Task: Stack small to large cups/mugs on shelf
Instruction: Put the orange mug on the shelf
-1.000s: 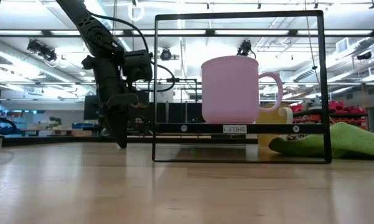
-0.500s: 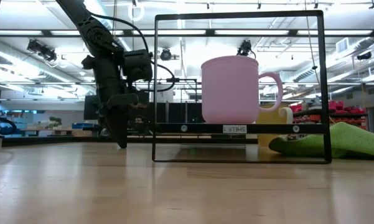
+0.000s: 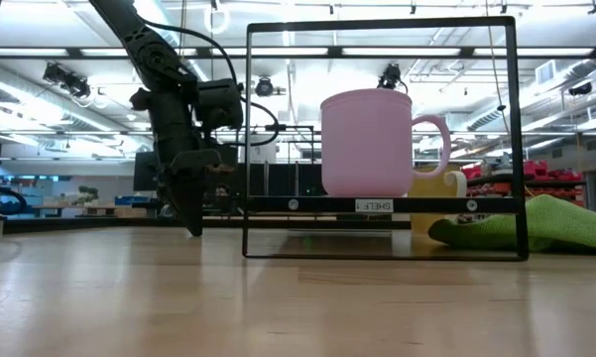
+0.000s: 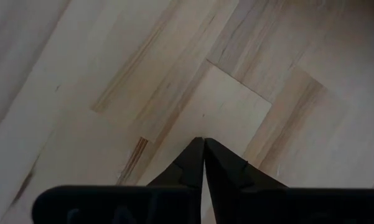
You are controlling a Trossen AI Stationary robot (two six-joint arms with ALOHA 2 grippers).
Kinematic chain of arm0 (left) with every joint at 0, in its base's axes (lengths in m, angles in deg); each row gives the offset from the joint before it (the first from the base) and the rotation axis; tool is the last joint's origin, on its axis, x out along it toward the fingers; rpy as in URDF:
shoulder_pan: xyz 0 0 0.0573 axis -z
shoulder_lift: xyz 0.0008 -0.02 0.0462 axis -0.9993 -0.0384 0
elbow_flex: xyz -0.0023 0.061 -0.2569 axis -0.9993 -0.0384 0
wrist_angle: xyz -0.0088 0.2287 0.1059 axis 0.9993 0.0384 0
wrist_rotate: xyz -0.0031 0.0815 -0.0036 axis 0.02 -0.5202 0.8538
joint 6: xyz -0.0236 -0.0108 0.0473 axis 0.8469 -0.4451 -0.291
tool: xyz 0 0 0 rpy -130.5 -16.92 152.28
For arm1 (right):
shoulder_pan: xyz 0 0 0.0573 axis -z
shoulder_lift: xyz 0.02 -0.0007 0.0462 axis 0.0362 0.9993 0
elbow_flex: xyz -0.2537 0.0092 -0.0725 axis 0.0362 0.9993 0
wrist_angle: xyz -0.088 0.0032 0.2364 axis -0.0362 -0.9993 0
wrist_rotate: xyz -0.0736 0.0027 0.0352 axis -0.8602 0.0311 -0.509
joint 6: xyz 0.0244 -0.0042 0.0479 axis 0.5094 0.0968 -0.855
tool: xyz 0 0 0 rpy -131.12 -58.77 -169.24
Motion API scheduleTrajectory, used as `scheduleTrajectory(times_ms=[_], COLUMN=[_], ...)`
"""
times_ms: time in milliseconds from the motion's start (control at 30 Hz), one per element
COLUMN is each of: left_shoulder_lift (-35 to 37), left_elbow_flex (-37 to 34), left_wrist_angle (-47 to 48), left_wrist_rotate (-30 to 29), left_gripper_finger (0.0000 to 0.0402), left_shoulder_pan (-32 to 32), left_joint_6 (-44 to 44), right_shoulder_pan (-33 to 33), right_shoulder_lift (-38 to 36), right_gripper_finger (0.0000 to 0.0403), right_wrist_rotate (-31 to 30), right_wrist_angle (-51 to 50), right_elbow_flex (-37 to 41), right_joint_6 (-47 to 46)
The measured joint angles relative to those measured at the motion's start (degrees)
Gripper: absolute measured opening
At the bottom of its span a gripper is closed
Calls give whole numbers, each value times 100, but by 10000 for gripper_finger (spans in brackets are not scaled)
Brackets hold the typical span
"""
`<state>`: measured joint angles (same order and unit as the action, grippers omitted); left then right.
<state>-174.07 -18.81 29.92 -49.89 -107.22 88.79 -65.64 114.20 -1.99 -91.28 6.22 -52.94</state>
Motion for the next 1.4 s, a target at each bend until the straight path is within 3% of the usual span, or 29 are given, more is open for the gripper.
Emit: scheduleTrajectory(times_ms=[600, 867, 1133, 1400], left_shoulder_lift=[0, 0, 0, 0], left_elbow_flex=[0, 0, 0, 0], left_wrist_angle=[-10, -8, -15, -16], left_wrist_rotate=[-7, -9, -8, -10], left_gripper_finger=[26, 13, 24, 18], left_shoulder_pan=[0, 0, 0, 0], left_joint_6=[-2, -2, -2, -14], right_shoulder_pan=[86, 382, 498, 505], right_shoulder_lift=[-2, -2, -26, -89], right_gripper_finger=[101, 71, 14, 14], right_wrist_rotate=[119, 121, 101, 97], right_wrist_angle=[338, 350, 366, 235], right_elbow_flex=[366, 369, 360, 343], right_joint_6=[120, 613, 1054, 1498])
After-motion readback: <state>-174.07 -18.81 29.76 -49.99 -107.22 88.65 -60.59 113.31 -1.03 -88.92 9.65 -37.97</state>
